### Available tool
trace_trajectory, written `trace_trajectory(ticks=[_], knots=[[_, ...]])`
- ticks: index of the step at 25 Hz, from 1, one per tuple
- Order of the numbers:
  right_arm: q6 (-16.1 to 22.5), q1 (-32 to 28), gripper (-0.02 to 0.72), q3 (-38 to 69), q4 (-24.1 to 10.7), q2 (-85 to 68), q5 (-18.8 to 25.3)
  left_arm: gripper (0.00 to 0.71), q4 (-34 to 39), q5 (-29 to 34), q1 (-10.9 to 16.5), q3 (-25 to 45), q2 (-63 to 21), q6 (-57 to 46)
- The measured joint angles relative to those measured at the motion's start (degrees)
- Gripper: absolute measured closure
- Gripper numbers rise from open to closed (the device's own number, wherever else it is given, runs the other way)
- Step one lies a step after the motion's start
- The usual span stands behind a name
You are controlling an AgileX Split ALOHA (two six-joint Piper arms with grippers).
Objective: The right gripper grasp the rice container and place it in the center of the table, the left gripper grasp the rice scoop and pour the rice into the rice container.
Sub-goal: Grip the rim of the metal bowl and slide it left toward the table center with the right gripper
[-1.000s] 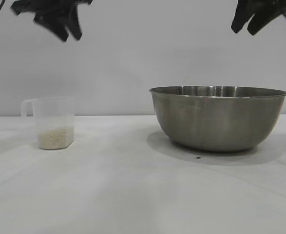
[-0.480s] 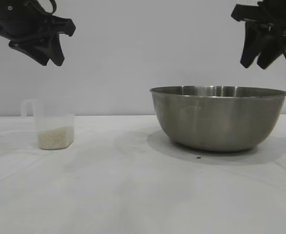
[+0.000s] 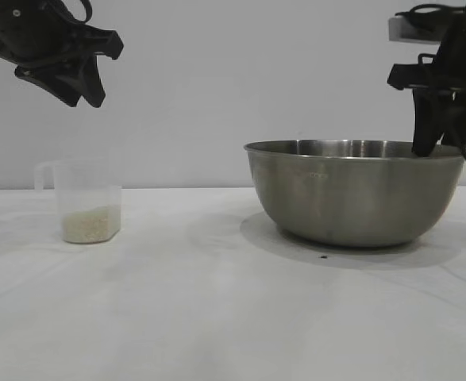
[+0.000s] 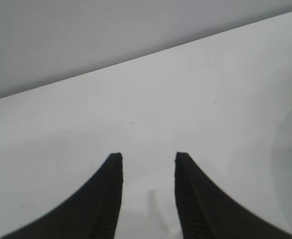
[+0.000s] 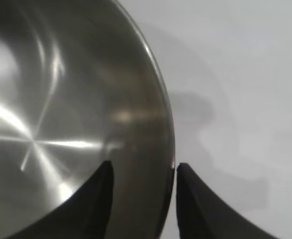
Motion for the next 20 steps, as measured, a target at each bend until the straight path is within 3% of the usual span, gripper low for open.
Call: trace_trajectory(ticks=[2,3,4,14,15,17,20], knots=[[0.38,0.64,0.652,0.0,0.39,0.37,-0.4,0.454,0.0,0.0,0.0,0.0,0.0,0.0],[0.38,1.3,0.638,0.0,0.39,0.37,-0.53,0.454,0.0,0.16,0.0,0.0,0.0,0.0],[0.38,2.36,0.703,0.0,0.39,0.37,-0.13,0.454,0.0,0.35,0.0,0.0,0.0,0.0],[0.52,11.45,0.703,-0.1,0.93,0.14,3.09,0.454,0.0,2.17,0.0,1.39,-1.68,0.0],[0.52,11.93,0.638,-0.1,0.93,0.14,3.26,0.454,0.0,1.5,0.0,2.23,-2.59,0.0],[0.41,12.39,0.638,-0.1,1.07,0.05,3.89,0.454,0.0,-0.63,0.0,5.22,-4.78,0.0],[0.31,12.53,0.484,1.46,1.27,-2.69,2.59,0.454,0.0,-7.1,0.0,12.08,-9.69,0.0]])
